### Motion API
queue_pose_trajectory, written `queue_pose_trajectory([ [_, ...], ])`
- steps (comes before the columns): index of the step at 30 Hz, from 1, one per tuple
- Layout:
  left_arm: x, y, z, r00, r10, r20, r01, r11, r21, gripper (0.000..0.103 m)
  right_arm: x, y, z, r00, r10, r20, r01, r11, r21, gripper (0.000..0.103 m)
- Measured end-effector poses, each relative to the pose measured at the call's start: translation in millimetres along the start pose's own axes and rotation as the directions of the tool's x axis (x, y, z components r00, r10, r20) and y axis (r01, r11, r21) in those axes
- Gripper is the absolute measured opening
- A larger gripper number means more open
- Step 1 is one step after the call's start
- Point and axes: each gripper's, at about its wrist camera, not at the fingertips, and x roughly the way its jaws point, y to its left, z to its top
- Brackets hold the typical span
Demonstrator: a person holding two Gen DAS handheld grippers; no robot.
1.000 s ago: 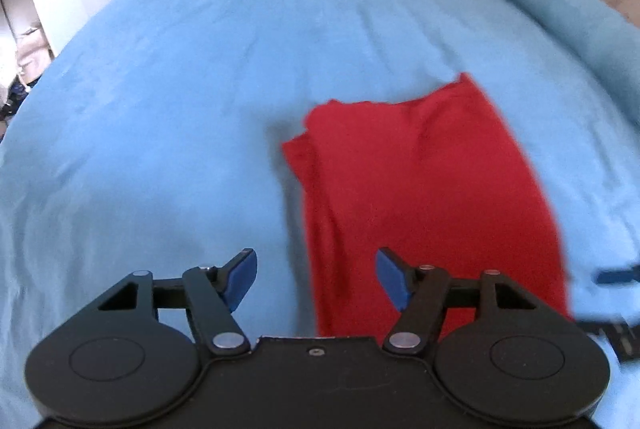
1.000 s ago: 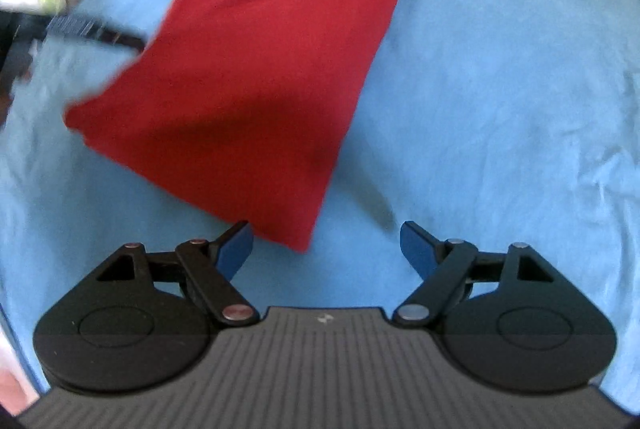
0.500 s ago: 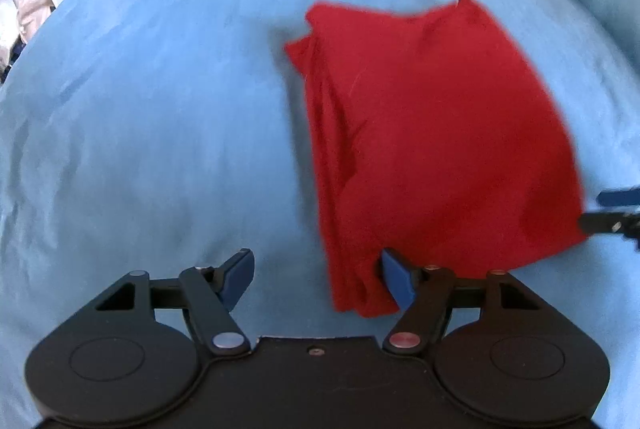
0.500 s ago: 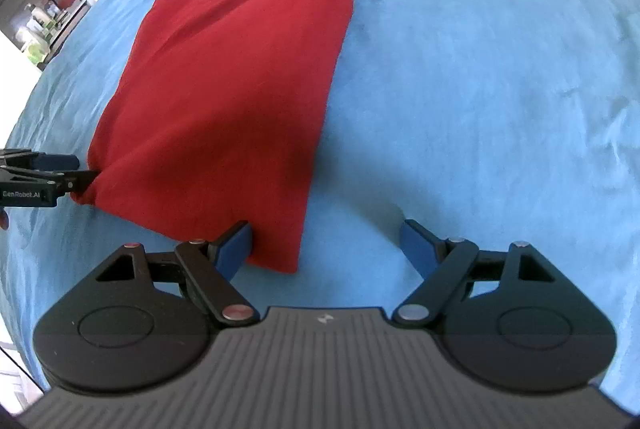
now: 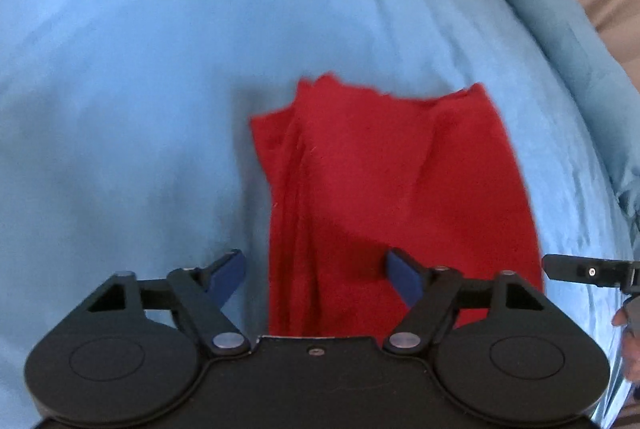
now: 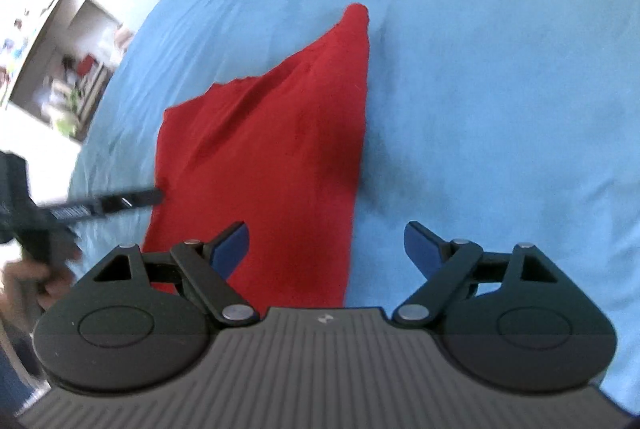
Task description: Fold small clothes
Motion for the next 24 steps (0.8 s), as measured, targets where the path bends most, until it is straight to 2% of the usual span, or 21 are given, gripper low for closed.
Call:
queue_pose_trajectory([
  [3,2.4,-1.4,-3.0,0.999,-0.035,0.03,0.035,0.999,-0.002,0.077,27.4,-7.6,0.4,0.999,0.043,-0.01,-0.042,0.994,0.097,0.094],
  [5,4.7,-2.0,-2.7,0.998,-0.047,0.032,0.047,0.999,-0.004,0.066,38.9,-12.0,-4.2,0.998,0.065,-0.001,-0.064,0.988,0.138,0.076],
  [7,1.8,-8.6,-1.1,0.997,-0.067,0.026,0.066,0.998,0.008,0.043,45.7,-10.2,-6.4,0.996,0.085,0.022,-0.088,0.984,0.158,0.063],
  [8,0.0,-14.5,1.3,0.998,-0.059,0.027,0.058,0.998,0.02,0.04,47.2,-5.8,-6.5,0.997,0.077,0.031,-0.081,0.984,0.161,0.056],
  [10,-4.8,-25.1,2.9,0.999,-0.028,0.041,0.025,0.998,0.051,0.028,45.2,1.2,-7.7,0.997,0.062,0.047,-0.068,0.988,0.141,0.046],
  [11,-8.0,-27.8,2.6,0.998,-0.026,0.051,0.023,0.998,0.055,0.027,42.8,5.4,-8.2,0.997,0.055,0.055,-0.062,0.99,0.126,0.042],
  [17,-48.6,-51.2,1.2,0.99,-0.078,0.115,0.072,0.996,0.061,0.019,16.4,26.6,-3.1,0.992,0.049,0.118,-0.055,0.997,0.048,0.038],
  [21,-81.3,-88.6,-17.2,0.985,-0.095,0.141,0.082,0.992,0.098,0.019,-32.1,28.5,-17.0,0.986,0.042,0.162,-0.05,0.998,0.041,0.038],
  [24,-94.4,-123.1,-39.0,0.985,-0.109,0.133,0.093,0.988,0.124,0.019,-76.2,24.3,-36.9,0.983,0.017,0.184,-0.021,0.999,0.024,0.038],
])
